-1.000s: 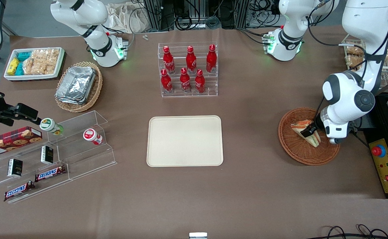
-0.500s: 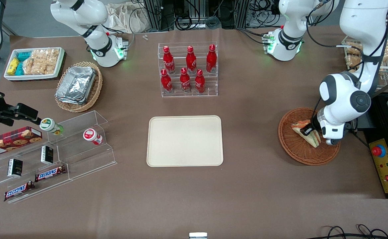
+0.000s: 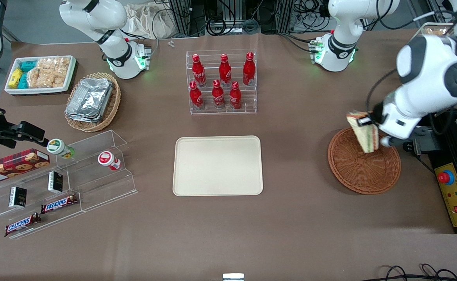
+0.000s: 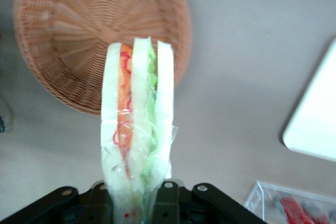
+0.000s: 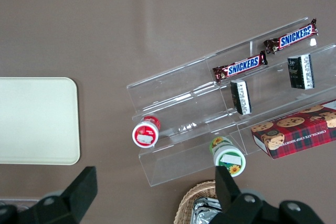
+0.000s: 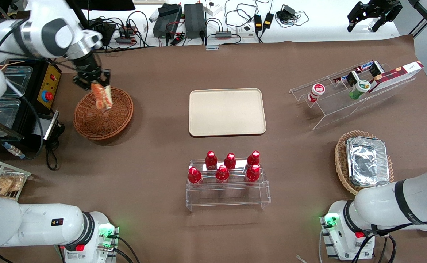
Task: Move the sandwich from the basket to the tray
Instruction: 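Lift the sandwich and carry it over the cream tray, then lower the sandwich onto the tray and open the left gripper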
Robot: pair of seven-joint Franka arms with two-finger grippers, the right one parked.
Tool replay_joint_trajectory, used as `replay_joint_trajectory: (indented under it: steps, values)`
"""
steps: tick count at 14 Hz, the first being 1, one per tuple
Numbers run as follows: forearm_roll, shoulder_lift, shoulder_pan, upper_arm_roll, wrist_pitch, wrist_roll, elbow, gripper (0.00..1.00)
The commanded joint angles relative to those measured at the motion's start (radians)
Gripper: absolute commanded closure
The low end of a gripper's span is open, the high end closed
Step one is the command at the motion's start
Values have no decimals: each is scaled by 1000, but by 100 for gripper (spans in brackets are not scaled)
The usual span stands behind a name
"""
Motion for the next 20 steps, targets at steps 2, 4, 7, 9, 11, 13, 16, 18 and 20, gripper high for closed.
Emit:
replay_joint_trajectory:
  steps: [2,4,7,9,11,13,16,18,20]
  values:
    - [-8,77,-3,-220,16,-29,83,100]
    - [20,159,-9,-347,105,-159,111,100]
    - [128,300,-69,-416,276,-192,113,100]
    - [145,399,-98,-416,399,-227,116,100]
    - [229,533,-129,-410,511,-295,157,100]
    - [322,648,-134,-410,515,-358,244,100]
    - [437,739,-173,-406,515,-447,286,100]
    - [472,747,-172,-404,516,-476,286,100]
    - [473,766,-172,-404,521,-468,286,42]
